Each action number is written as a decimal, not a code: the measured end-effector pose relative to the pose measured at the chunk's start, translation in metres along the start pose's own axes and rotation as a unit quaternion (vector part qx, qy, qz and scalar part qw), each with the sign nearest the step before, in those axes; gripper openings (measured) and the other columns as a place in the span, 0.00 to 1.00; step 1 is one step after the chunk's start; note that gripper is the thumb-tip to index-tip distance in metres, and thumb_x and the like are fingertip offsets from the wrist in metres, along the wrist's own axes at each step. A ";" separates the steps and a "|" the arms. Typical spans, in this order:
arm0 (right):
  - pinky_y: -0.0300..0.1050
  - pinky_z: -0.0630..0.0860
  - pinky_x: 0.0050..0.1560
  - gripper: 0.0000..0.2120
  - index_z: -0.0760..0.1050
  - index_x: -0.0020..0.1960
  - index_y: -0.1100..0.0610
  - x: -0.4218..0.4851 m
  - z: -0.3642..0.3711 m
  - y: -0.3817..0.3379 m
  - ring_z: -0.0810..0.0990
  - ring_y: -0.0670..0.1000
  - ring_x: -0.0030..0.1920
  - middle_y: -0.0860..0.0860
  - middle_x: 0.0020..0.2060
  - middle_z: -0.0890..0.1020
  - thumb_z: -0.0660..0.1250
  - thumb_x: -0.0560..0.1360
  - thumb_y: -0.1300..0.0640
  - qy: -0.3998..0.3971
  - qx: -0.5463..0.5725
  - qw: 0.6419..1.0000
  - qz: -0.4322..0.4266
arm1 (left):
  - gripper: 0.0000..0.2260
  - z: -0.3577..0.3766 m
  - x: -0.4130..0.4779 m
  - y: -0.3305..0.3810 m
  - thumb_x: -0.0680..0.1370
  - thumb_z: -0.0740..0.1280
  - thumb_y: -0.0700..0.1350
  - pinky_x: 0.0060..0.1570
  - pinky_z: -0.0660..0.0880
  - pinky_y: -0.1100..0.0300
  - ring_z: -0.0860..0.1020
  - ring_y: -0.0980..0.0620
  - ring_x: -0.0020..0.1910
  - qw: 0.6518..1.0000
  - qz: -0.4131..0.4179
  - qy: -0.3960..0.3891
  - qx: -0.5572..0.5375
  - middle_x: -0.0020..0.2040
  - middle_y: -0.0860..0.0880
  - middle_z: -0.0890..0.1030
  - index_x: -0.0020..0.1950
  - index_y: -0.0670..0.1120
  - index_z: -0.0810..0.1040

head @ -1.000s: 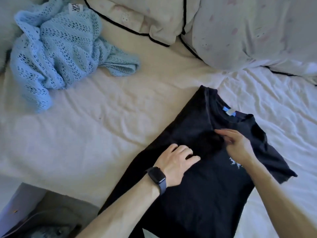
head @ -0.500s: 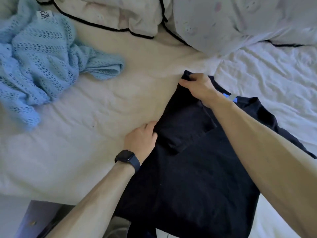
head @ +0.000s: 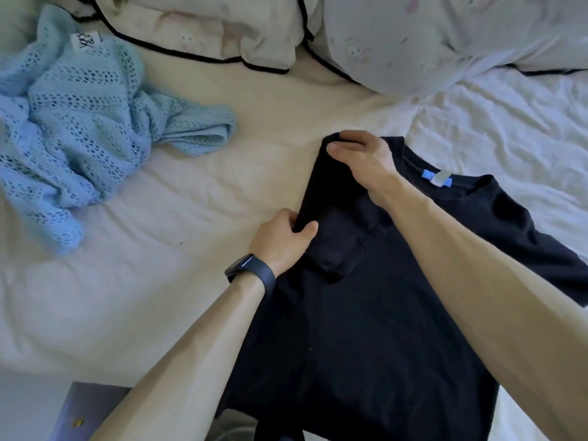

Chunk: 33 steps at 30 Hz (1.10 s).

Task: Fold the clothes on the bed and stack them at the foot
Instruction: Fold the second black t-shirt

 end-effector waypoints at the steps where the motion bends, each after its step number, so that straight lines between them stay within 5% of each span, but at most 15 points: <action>1: 0.34 0.79 0.51 0.21 0.77 0.65 0.52 -0.006 -0.005 0.002 0.84 0.39 0.50 0.42 0.49 0.86 0.77 0.74 0.54 0.006 0.003 1.000 -0.008 | 0.14 0.000 0.008 0.007 0.75 0.65 0.65 0.38 0.71 0.59 0.78 0.54 0.44 1.000 -0.003 0.003 -0.011 0.45 0.60 0.78 0.52 0.56 0.73; 5: 0.35 0.76 0.51 0.21 0.74 0.64 0.45 -0.055 -0.039 0.035 0.81 0.37 0.51 0.39 0.51 0.83 0.74 0.74 0.43 0.149 -0.063 0.987 -0.002 | 0.16 -0.007 0.043 0.043 0.75 0.67 0.63 0.40 0.74 0.59 0.79 0.56 0.45 0.998 -0.006 0.007 -0.056 0.46 0.57 0.80 0.53 0.53 0.76; 8: 0.40 0.74 0.53 0.31 0.70 0.67 0.47 -0.106 -0.050 0.074 0.79 0.42 0.55 0.40 0.57 0.79 0.74 0.70 0.36 0.217 -0.048 0.972 0.077 | 0.17 -0.012 0.072 0.072 0.76 0.68 0.62 0.43 0.74 0.57 0.80 0.52 0.46 0.999 0.011 0.021 -0.049 0.45 0.55 0.81 0.52 0.50 0.79; 12: 0.36 0.72 0.42 0.31 0.66 0.62 0.46 -0.135 -0.026 0.107 0.78 0.39 0.49 0.38 0.49 0.79 0.74 0.69 0.32 0.149 -0.014 0.972 0.181 | 0.15 -0.014 0.102 0.098 0.79 0.67 0.58 0.41 0.72 0.57 0.79 0.46 0.45 0.995 0.070 0.076 0.000 0.40 0.52 0.80 0.45 0.46 0.77; 16: 0.49 0.76 0.48 0.19 0.66 0.58 0.49 -0.126 -0.008 0.115 0.79 0.48 0.46 0.40 0.41 0.77 0.71 0.76 0.43 0.144 -0.066 0.969 0.191 | 0.13 -0.005 0.101 0.098 0.79 0.67 0.57 0.42 0.68 0.60 0.79 0.45 0.49 0.987 0.084 0.129 0.036 0.44 0.52 0.78 0.50 0.47 0.74; 18: 0.48 0.75 0.48 0.20 0.64 0.61 0.49 -0.132 0.000 0.113 0.79 0.50 0.52 0.41 0.49 0.77 0.69 0.77 0.44 0.178 -0.067 0.968 0.163 | 0.17 0.001 0.081 0.095 0.79 0.67 0.56 0.48 0.70 0.58 0.78 0.44 0.56 0.970 0.139 0.192 0.052 0.54 0.50 0.78 0.61 0.46 0.73; 20: 0.47 0.74 0.57 0.29 0.63 0.71 0.50 -0.147 0.010 0.112 0.73 0.51 0.65 0.47 0.67 0.71 0.69 0.76 0.43 0.236 -0.150 0.958 0.066 | 0.25 0.015 0.050 0.085 0.79 0.66 0.56 0.61 0.69 0.51 0.73 0.41 0.66 0.910 0.264 0.261 0.187 0.68 0.43 0.73 0.72 0.44 0.70; 23: 0.56 0.61 0.75 0.35 0.58 0.81 0.49 -0.167 0.024 0.128 0.55 0.56 0.81 0.55 0.82 0.55 0.63 0.77 0.41 0.208 -0.344 0.912 -0.077 | 0.30 0.044 0.013 0.048 0.81 0.58 0.58 0.75 0.55 0.41 0.56 0.44 0.80 0.833 0.367 0.126 0.395 0.82 0.47 0.55 0.82 0.52 0.57; 26: 0.66 0.47 0.79 0.34 0.49 0.84 0.45 -0.171 0.016 0.160 0.37 0.55 0.82 0.54 0.83 0.43 0.52 0.82 0.35 0.085 -0.431 0.894 -0.083 | 0.30 0.057 0.013 0.016 0.82 0.49 0.63 0.77 0.45 0.37 0.41 0.47 0.81 0.806 0.299 0.018 0.510 0.82 0.52 0.39 0.81 0.60 0.40; 30: 0.65 0.43 0.79 0.33 0.55 0.82 0.45 -0.178 -0.014 0.176 0.40 0.55 0.83 0.54 0.83 0.48 0.52 0.82 0.33 0.082 -0.431 0.889 -0.133 | 0.31 0.067 0.013 0.025 0.82 0.48 0.65 0.76 0.41 0.35 0.40 0.44 0.81 0.816 0.266 0.046 0.512 0.82 0.50 0.38 0.81 0.61 0.39; 33: 0.60 0.47 0.79 0.33 0.59 0.81 0.48 -0.198 -0.070 0.197 0.48 0.54 0.83 0.54 0.83 0.53 0.56 0.81 0.35 0.160 -0.386 0.902 -0.112 | 0.30 0.089 -0.003 0.033 0.82 0.48 0.65 0.75 0.44 0.32 0.42 0.44 0.81 0.826 0.275 0.047 0.489 0.83 0.50 0.41 0.82 0.60 0.44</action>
Point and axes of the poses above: each hand's wrist, its own x-axis towards the middle knuckle, its own z-axis out of the palm, y = z × x, the point moved 2 cm from there along x, towards the middle knuckle
